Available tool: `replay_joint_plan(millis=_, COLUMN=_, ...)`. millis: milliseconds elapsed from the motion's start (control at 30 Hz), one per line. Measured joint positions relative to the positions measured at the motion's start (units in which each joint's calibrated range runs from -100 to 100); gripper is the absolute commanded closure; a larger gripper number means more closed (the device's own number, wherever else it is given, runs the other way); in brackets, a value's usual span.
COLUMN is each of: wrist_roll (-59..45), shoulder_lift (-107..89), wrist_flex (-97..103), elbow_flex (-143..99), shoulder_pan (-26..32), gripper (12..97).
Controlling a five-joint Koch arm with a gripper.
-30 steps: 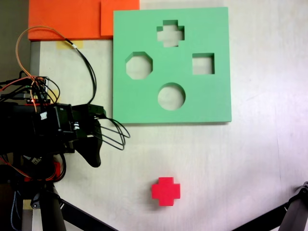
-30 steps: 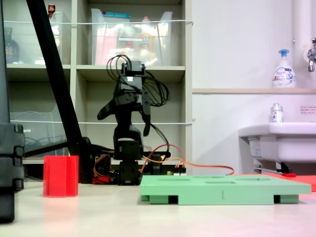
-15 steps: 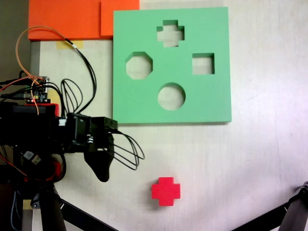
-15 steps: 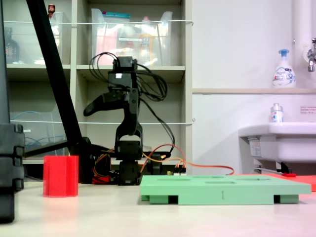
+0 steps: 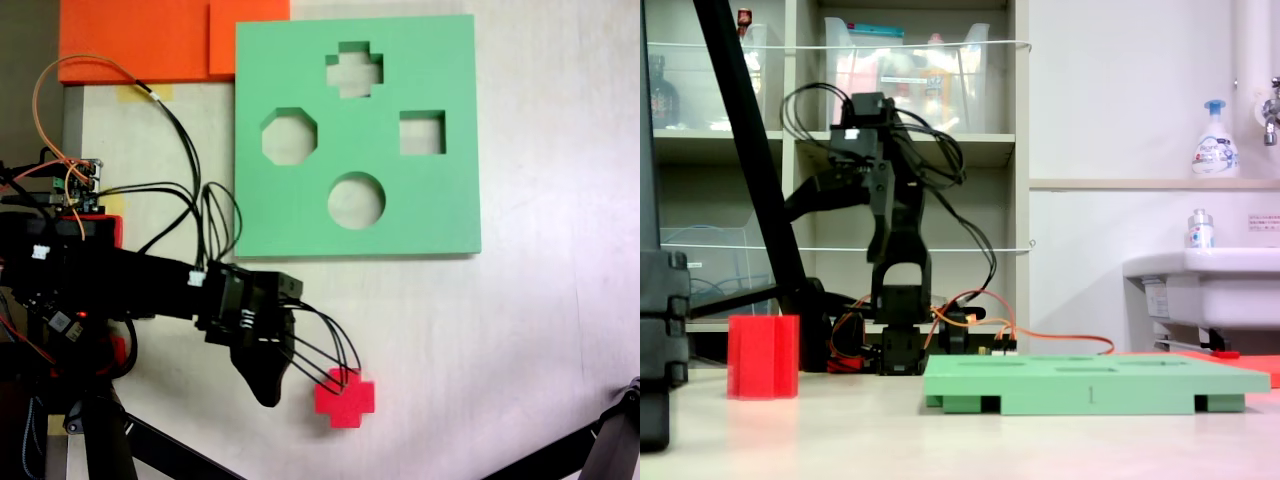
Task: Put the cross columnar block into the corresponding hole
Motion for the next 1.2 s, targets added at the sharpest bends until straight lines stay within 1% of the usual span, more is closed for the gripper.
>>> replay_joint_plan(millis=400, wrist_roll=-4.79, shoulder_lift=16.69, wrist_flex=-0.1, elbow_flex=6.47, shoulder_pan=-5.23, gripper=27.5)
replay_joint_plan(millis=633, wrist_roll=-6.84, shoulder_lift=23.94, wrist_flex=-0.2, elbow_flex=11.17, shoulder_pan=-6.69, gripper=28.6)
replay_joint_plan(millis=900, wrist_roll=-8.01, shoulder_lift=29.55, wrist_flex=-0.2, elbow_flex=18.42, shoulder_pan=-6.84, gripper=28.5)
replay_joint_plan(millis=1200, wrist_roll=-8.79, shoulder_lift=32.15, wrist_flex=-0.2, elbow_flex=20.09, shoulder_pan=-4.74, gripper=28.6)
